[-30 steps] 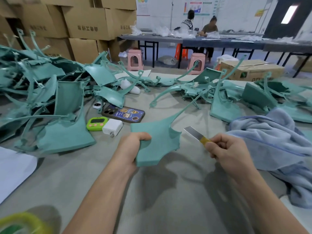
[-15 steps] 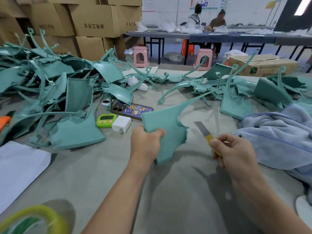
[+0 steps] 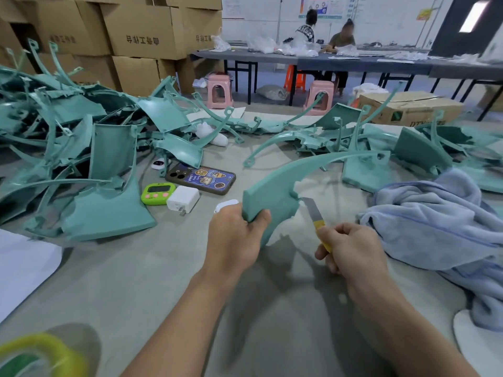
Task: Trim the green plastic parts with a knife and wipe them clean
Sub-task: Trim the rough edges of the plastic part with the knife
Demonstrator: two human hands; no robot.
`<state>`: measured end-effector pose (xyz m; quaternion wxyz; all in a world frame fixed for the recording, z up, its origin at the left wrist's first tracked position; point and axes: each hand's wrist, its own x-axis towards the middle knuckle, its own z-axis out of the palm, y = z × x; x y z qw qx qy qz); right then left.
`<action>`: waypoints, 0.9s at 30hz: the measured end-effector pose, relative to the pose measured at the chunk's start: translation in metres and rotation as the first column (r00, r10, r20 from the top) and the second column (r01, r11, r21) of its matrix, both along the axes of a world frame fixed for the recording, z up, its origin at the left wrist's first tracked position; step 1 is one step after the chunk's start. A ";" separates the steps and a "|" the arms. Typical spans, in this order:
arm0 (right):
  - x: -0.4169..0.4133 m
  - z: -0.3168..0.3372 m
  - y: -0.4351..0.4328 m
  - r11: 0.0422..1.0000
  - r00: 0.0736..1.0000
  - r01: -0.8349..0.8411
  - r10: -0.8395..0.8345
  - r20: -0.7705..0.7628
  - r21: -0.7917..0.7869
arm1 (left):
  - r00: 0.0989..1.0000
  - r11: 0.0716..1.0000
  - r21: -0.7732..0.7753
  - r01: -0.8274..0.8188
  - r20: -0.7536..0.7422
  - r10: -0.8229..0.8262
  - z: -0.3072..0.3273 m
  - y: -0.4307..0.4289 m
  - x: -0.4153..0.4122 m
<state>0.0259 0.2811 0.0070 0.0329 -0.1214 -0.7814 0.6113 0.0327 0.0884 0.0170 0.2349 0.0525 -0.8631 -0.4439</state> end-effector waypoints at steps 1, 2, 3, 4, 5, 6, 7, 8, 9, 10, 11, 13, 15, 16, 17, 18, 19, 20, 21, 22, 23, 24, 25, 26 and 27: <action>0.001 0.002 0.001 1.000 0.999 0.014 -0.015 -0.034 -0.020 | 1.000 1.000 -0.002 -0.001 -0.004 0.001 0.000 0.000 -0.001; 0.002 0.004 0.001 0.998 0.997 0.015 -0.020 -0.077 -0.063 | 1.000 1.000 -0.002 0.000 -0.003 0.000 0.000 0.000 -0.001; 0.004 0.005 -0.002 0.993 0.993 -0.003 -0.011 -0.115 -0.116 | 1.000 1.000 -0.003 0.002 -0.001 -0.002 0.000 0.000 0.000; 0.006 0.007 -0.007 0.985 0.990 -0.032 0.008 -0.139 -0.170 | 1.000 1.000 -0.011 0.006 -0.001 -0.006 0.001 0.001 0.001; 0.006 0.008 -0.011 0.977 0.989 -0.060 0.031 -0.145 -0.206 | 1.000 1.000 -0.024 0.008 -0.005 -0.008 0.001 0.002 0.002; 0.006 0.007 -0.014 0.973 0.990 -0.080 0.052 -0.133 -0.215 | 1.000 0.999 -0.036 0.007 -0.008 -0.007 0.000 0.002 0.003; 0.004 0.006 -0.015 0.977 0.992 -0.083 0.063 -0.105 -0.198 | 1.000 0.999 -0.043 0.003 -0.007 -0.003 0.000 0.002 0.003; 0.002 0.006 -0.014 0.984 0.996 -0.070 0.059 -0.068 -0.165 | 1.000 0.999 -0.044 0.001 -0.003 -0.001 0.000 0.002 0.002; 0.001 0.005 -0.012 0.990 0.998 -0.048 0.044 -0.037 -0.134 | 1.000 0.999 -0.042 0.001 0.004 -0.001 0.001 0.001 0.002; 0.000 0.005 -0.009 0.991 0.999 -0.031 0.028 -0.027 -0.129 | 1.000 0.999 -0.039 0.001 0.007 -0.001 0.001 0.001 0.001; 0.001 0.004 -0.007 0.986 0.999 -0.027 0.020 -0.040 -0.165 | 1.000 0.999 -0.035 0.000 0.007 0.001 0.001 0.001 0.001; 0.003 0.006 -0.009 0.963 0.995 -0.062 0.038 -0.092 -0.264 | 1.000 0.999 -0.035 -0.002 -0.001 0.002 0.002 0.001 0.000; 0.001 0.002 -0.011 0.968 0.994 -0.087 0.067 -0.089 -0.236 | 1.000 0.998 -0.057 -0.012 -0.004 0.012 0.000 0.001 0.000; -0.002 -0.001 -0.011 0.981 0.996 -0.070 0.059 -0.063 -0.181 | 1.000 0.997 -0.071 -0.017 -0.004 0.017 -0.001 0.001 0.000; -0.005 -0.003 -0.008 0.994 0.999 -0.037 0.033 -0.041 -0.106 | 1.000 0.997 -0.077 -0.020 0.000 0.020 -0.001 0.000 0.000; -0.008 -0.004 -0.005 0.999 0.999 0.002 -0.004 -0.039 -0.051 | 1.000 0.998 -0.059 -0.022 0.010 0.022 -0.002 0.000 -0.001; -0.009 -0.005 -0.001 0.998 0.997 0.035 -0.038 -0.061 -0.043 | 0.999 1.000 -0.003 -0.027 0.029 0.027 -0.002 0.000 -0.001; -0.010 -0.004 0.003 0.995 0.993 0.050 -0.058 -0.102 -0.082 | 0.998 0.994 0.105 -0.041 0.058 0.035 0.000 0.000 -0.002; -0.008 -0.002 0.006 0.988 0.986 0.043 -0.065 -0.152 -0.148 | 0.995 0.964 0.257 -0.062 0.096 0.038 0.002 0.000 -0.003; -0.006 0.001 0.008 0.978 0.977 0.013 -0.057 -0.205 -0.206 | 0.990 0.901 0.426 -0.080 0.137 0.023 0.005 0.001 -0.004; -0.004 0.004 0.010 0.970 0.966 -0.036 -0.027 -0.258 -0.240 | 0.984 0.813 0.575 -0.096 0.177 -0.009 0.007 0.000 -0.005; -0.002 0.007 0.012 0.966 0.953 -0.096 0.019 -0.301 -0.241 | 0.976 0.718 0.688 -0.110 0.211 -0.052 0.009 -0.001 -0.005; 0.000 0.010 0.014 0.964 0.940 -0.158 0.080 -0.331 -0.215 | 0.966 0.629 0.767 -0.125 0.240 -0.101 0.011 -0.003 -0.004; 0.000 0.013 0.017 0.960 0.928 -0.215 0.144 -0.344 -0.177 | 0.953 0.552 0.822 -0.139 0.262 -0.151 0.012 -0.006 -0.003; 0.000 0.015 0.019 0.955 0.918 -0.260 0.199 -0.343 -0.141 | 0.940 0.491 0.859 -0.145 0.275 -0.203 0.014 -0.009 -0.001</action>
